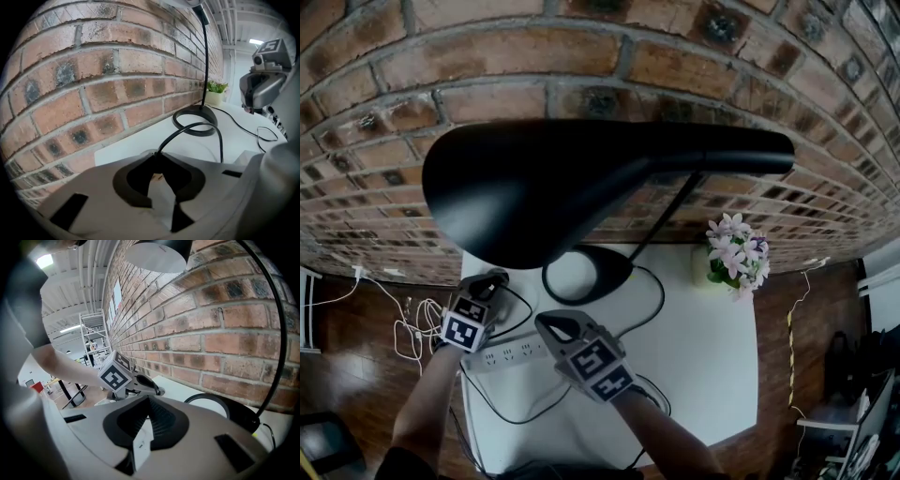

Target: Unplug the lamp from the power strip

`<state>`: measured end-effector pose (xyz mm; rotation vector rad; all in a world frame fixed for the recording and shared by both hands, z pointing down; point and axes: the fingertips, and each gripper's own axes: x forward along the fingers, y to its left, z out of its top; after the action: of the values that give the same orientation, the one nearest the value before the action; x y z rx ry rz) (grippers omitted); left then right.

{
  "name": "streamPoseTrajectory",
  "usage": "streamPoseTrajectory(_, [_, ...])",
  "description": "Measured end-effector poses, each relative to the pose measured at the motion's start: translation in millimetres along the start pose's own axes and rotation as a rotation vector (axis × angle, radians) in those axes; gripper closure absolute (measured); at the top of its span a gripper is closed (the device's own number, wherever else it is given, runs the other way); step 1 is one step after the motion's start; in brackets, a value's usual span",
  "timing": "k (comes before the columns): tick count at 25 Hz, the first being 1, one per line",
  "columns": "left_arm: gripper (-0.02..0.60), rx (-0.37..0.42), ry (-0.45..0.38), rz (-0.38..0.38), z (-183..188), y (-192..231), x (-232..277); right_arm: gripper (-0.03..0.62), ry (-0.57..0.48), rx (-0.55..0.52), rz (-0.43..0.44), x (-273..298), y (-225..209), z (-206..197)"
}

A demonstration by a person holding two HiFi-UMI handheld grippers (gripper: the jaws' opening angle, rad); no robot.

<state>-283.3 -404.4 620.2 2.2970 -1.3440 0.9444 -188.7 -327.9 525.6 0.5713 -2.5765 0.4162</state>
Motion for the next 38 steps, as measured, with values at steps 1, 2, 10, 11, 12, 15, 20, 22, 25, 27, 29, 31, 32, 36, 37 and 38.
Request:
streamPoseTrajectory(1, [0.514, 0.008, 0.006, 0.007, -2.1, 1.7, -0.1, 0.591, -0.002, 0.003, 0.003, 0.6, 0.8, 0.5])
streamPoseTrajectory(2, [0.511, 0.017, 0.011, 0.013, -3.5, 2.9, 0.0, 0.591, -0.005, 0.007, 0.008, 1.3, 1.8, 1.4])
streamPoseTrajectory(10, [0.479, 0.018, 0.012, -0.015, -3.1, -0.9, -1.7, 0.591, -0.008, 0.018, 0.027, 5.1, 8.0, 1.8])
streamPoseTrajectory(11, [0.479, 0.02, 0.014, -0.016, -3.7, -0.5, -2.4, 0.591, -0.009, 0.02, 0.028, 5.1, 8.0, 2.2])
streamPoseTrajectory(12, [0.479, 0.023, 0.014, -0.017, -3.8, -0.3, -3.1, 0.591, -0.011, 0.021, 0.028, 5.2, 8.0, 2.6])
streamPoseTrajectory(15, [0.479, 0.023, 0.007, -0.017, -2.0, 0.7, -5.7, 0.591, -0.014, 0.023, 0.028, 5.4, 8.4, 3.6])
streamPoseTrajectory(20, [0.477, 0.007, -0.001, 0.008, -4.1, 7.5, -9.3, 0.591, -0.013, 0.03, 0.035, 4.9, 11.9, 4.5])
streamPoseTrajectory(22, [0.477, 0.001, -0.003, 0.016, -4.9, 10.8, -10.6, 0.591, -0.012, 0.033, 0.043, 4.5, 14.8, 5.9])
streamPoseTrajectory(25, [0.477, -0.012, -0.015, 0.01, -1.1, 9.3, -17.4, 0.591, -0.011, 0.029, 0.046, 2.5, 19.8, 6.1])
streamPoseTrajectory(27, [0.499, -0.009, -0.012, 0.024, -5.5, 13.2, -21.9, 0.591, -0.012, 0.029, 0.048, 0.4, 22.9, 7.0])
streamPoseTrajectory(29, [0.522, 0.001, -0.008, 0.031, -4.4, 14.0, -30.5, 0.591, -0.019, 0.027, 0.054, -1.4, 27.3, 10.1])
streamPoseTrajectory(31, [0.576, -0.001, -0.01, 0.038, -1.0, 13.2, -40.7, 0.59, -0.041, 0.022, 0.055, -4.5, 32.3, 15.0])
streamPoseTrajectory(32, [0.586, -0.005, -0.015, 0.042, 0.3, 12.7, -45.2, 0.591, -0.06, 0.017, 0.049, -6.9, 34.3, 18.6])
streamPoseTrajectory(36, [0.589, -0.003, -0.006, 0.099, -10.6, 23.5, -64.0, 0.591, -0.133, -0.006, 0.024, -15.7, 42.3, 34.7])
streamPoseTrajectory(37, [0.589, -0.008, -0.004, 0.118, -13.9, 27.9, -69.6, 0.591, -0.143, -0.009, 0.025, -17.0, 45.0, 38.3])
streamPoseTrajectory(38, [0.588, -0.015, -0.004, 0.131, -15.7, 30.4, -75.1, 0.592, -0.151, -0.012, 0.026, -18.1, 47.7, 41.4])
